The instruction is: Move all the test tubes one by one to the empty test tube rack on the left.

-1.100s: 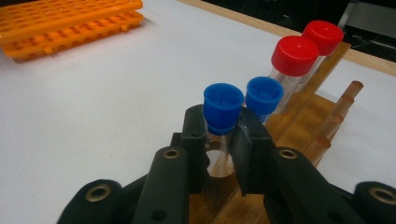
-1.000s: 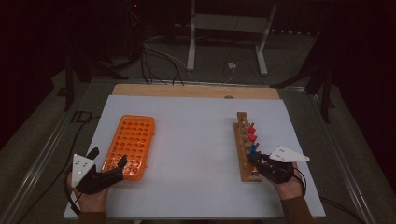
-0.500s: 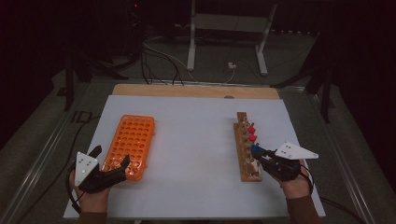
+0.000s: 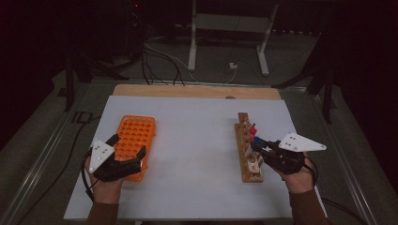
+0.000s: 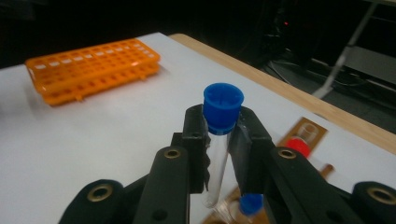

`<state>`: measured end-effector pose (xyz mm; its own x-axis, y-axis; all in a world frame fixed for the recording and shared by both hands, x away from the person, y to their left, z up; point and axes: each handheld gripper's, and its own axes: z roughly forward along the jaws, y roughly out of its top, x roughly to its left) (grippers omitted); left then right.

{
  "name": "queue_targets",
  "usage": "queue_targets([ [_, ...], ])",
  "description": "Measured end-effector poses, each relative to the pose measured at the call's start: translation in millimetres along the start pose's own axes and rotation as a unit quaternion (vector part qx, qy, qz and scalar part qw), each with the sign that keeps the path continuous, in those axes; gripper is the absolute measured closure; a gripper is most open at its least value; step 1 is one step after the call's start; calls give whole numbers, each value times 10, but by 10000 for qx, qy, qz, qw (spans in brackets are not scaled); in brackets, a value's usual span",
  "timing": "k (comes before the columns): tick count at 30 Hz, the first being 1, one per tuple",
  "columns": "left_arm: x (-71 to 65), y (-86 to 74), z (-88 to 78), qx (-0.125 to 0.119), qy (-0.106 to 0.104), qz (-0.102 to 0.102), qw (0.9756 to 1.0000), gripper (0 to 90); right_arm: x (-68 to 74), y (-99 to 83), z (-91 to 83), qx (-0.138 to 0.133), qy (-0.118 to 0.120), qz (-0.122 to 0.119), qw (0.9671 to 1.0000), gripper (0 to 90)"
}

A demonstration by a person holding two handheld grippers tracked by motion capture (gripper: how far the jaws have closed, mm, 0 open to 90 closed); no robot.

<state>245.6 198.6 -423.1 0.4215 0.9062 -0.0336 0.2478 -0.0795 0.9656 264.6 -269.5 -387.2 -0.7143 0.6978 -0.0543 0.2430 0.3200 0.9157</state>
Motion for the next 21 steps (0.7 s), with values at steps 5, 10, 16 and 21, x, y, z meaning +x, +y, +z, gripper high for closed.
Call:
queue_targets([
  [5,-208,64,193,73,-199,187,9996,19,34,6,119,18,156,48,9999,775],
  [10,-414,98,384,101,-464,277,9985,19,81,48,215,21,307,65,9995,775],
  [16,-625,104,568,171,-804,312,9961,21,125,79,307,-2,443,140,9989,774],
  [21,-850,105,714,252,-1200,396,9917,64,200,116,423,-9,611,148,9980,775],
])
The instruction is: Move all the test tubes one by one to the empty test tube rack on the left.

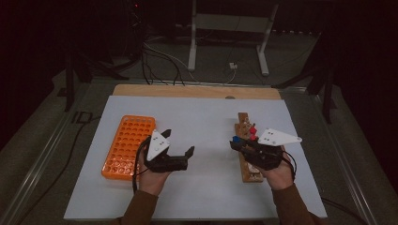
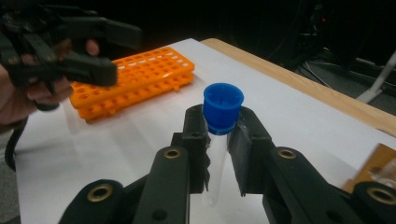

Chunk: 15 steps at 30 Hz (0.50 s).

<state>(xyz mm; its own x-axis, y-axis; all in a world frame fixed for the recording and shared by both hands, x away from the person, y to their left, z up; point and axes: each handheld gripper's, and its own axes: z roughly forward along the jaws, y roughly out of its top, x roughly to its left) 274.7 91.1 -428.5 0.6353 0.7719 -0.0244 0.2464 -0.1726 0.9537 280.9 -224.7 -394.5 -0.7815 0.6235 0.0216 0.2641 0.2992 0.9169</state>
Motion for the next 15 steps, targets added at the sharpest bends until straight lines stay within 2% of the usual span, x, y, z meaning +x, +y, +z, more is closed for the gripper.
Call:
queue_targets([
  [4,-134,20,123,95,-319,46,9994,92,35,32,67,-10,93,-6,10000,775],
  [5,-186,26,173,115,-466,71,9988,128,58,51,107,-7,143,2,9999,775],
  [12,-333,41,294,198,-751,143,9969,214,151,95,257,52,342,-14,9994,775],
  [13,-384,41,323,251,-840,203,9959,230,164,101,278,52,364,-37,9993,775],
  [15,-409,40,335,267,-849,241,9957,290,191,113,317,64,421,-40,9991,775],
])
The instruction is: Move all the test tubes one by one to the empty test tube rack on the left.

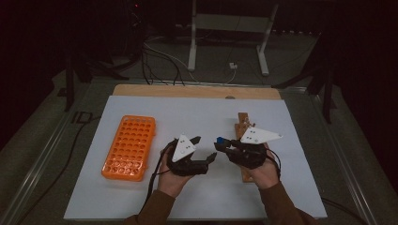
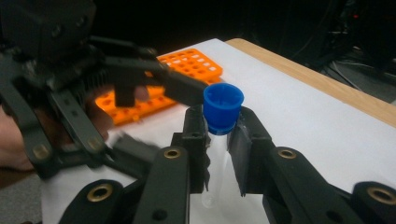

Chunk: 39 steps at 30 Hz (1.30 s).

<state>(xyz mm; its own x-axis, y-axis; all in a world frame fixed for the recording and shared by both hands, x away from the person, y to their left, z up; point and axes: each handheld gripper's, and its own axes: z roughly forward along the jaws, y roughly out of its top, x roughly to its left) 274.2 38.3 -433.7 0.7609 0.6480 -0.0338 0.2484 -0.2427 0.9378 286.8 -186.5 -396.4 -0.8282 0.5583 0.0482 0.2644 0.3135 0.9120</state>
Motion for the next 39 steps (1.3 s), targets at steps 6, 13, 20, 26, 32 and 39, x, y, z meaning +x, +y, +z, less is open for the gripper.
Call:
queue_targets([
  [6,-36,-8,32,1,-157,89,9998,519,60,26,78,44,103,-45,9999,775],
  [13,-54,-11,20,11,-225,220,9995,709,64,24,96,73,117,-29,9999,774],
  [20,-68,-15,29,27,-194,305,9993,766,33,9,45,-44,210,77,9997,688],
  [26,44,-47,-24,25,-4,165,9999,766,-31,2,-120,-230,119,173,9995,359],
  [32,177,-72,-118,8,151,41,9999,766,-88,-83,-276,-259,-421,231,9985,159],
  [39,415,-97,-273,-63,411,-127,9991,767,-167,-233,-484,-326,-770,338,9959,52],
])
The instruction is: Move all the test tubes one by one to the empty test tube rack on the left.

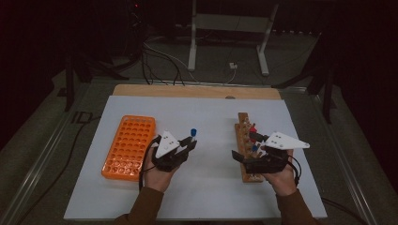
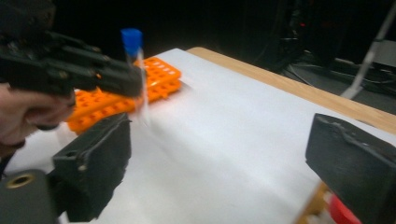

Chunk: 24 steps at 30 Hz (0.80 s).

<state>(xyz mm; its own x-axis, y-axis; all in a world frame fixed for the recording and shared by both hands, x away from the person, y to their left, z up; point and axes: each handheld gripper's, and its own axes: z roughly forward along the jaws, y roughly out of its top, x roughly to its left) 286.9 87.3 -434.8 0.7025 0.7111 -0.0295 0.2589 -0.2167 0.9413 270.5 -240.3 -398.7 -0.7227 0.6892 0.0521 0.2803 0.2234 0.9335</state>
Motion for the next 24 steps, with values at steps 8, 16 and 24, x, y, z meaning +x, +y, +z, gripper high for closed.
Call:
queue_targets([
  [8,371,-19,-185,-198,409,-259,9986,767,-85,-133,-135,-74,-315,25,9995,20],
  [16,670,-59,-339,-154,817,-390,9958,767,-111,-168,-189,-114,-375,71,9992,19],
  [24,930,-202,-406,96,1243,-575,9905,767,-110,-179,-188,-108,-338,82,9993,20],
])
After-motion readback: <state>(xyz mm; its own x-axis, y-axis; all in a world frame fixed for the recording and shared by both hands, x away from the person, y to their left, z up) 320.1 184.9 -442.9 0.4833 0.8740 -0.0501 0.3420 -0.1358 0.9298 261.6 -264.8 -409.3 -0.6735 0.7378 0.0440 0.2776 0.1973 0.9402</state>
